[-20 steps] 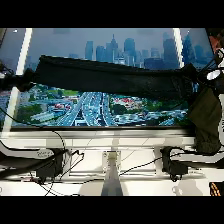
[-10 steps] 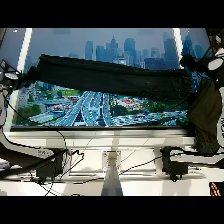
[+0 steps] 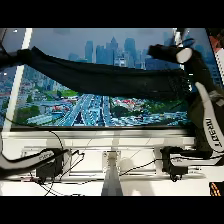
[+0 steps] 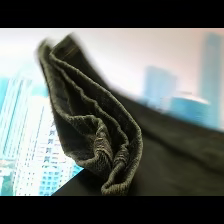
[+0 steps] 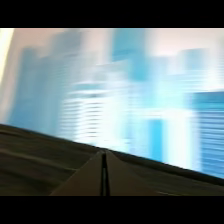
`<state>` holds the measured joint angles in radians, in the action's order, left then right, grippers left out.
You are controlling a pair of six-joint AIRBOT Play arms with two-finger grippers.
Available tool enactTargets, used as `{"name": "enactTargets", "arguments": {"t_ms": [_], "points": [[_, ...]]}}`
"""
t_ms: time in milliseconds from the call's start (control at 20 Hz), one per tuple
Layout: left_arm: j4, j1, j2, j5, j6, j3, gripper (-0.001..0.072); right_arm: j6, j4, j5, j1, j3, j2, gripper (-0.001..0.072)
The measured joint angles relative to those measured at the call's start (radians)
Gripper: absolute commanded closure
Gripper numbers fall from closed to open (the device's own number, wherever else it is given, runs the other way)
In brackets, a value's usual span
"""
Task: Fold the clothes and pants, and hang the long-sleeved shirts on hangers.
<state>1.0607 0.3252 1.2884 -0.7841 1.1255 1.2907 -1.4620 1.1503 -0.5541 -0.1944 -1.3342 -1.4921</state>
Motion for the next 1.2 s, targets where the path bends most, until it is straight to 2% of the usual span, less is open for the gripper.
{"name": "enactTargets", "arguments": {"t_ms": [150, 350, 550, 750, 950, 1200], "points": [[0.016, -0.031, -0.15, -0.094, -0.005, 0.003, 0.0685, -0.078, -0.01, -0.007, -0.164, -0.087, -0.099, 0.0689], [0.025, -0.061, -0.263, -0.178, 0.01, 0.005, 0.0684, -0.146, -0.042, -0.047, -0.394, -0.278, -0.266, 0.0689], [0.014, -0.089, -0.292, -0.213, 0.019, 0.005, 0.0684, -0.218, -0.057, -0.072, -0.61, -0.472, -0.418, 0.0688], [-0.041, -0.112, -0.274, -0.229, 0.022, 0.005, 0.0684, -0.245, -0.055, -0.105, -0.737, -0.554, -0.473, 0.0687], [-0.113, -0.175, -0.217, -0.226, 0.037, 0.005, 0.0685, -0.252, 0.031, -0.204, -0.712, -0.576, -0.468, 0.0687], [-0.148, -0.385, -0.089, -0.223, 0.132, 0.005, 0.0683, -0.254, 0.143, -0.369, -0.47, -0.584, -0.393, 0.0688]]}}
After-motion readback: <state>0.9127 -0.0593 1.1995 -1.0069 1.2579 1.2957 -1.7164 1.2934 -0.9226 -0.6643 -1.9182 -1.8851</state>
